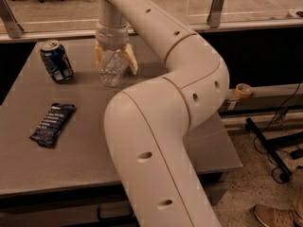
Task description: Place water bottle upright
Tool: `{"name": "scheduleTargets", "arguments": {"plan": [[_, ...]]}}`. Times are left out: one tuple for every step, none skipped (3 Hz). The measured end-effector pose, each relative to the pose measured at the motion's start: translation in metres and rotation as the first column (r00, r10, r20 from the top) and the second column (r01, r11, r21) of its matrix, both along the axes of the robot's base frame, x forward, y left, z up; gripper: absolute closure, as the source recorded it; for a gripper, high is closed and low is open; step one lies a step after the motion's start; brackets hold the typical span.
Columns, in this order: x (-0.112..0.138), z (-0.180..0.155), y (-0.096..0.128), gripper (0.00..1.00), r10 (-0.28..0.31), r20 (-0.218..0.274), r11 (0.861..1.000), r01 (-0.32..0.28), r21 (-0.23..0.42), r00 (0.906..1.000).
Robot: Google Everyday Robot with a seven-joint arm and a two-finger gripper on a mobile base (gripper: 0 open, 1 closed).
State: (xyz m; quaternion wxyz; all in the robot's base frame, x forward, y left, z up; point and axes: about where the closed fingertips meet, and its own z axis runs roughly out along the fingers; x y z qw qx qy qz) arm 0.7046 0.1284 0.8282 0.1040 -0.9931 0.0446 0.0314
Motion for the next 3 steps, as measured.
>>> {"name": "scheduleTargets", "arguments": {"plan": [[-0.0001, 0.0007, -0.0004, 0.55, -0.001, 0.000, 1.000, 0.001, -0.001, 1.0000], [0.0000, 0.0013, -0.0012, 0.56, -0.002, 0.000, 1.000, 0.002, -0.001, 1.0000], [0.0000, 0.0019, -0.0018, 0.56, -0.004, 0.001, 1.000, 0.004, -0.002, 1.0000]]}}
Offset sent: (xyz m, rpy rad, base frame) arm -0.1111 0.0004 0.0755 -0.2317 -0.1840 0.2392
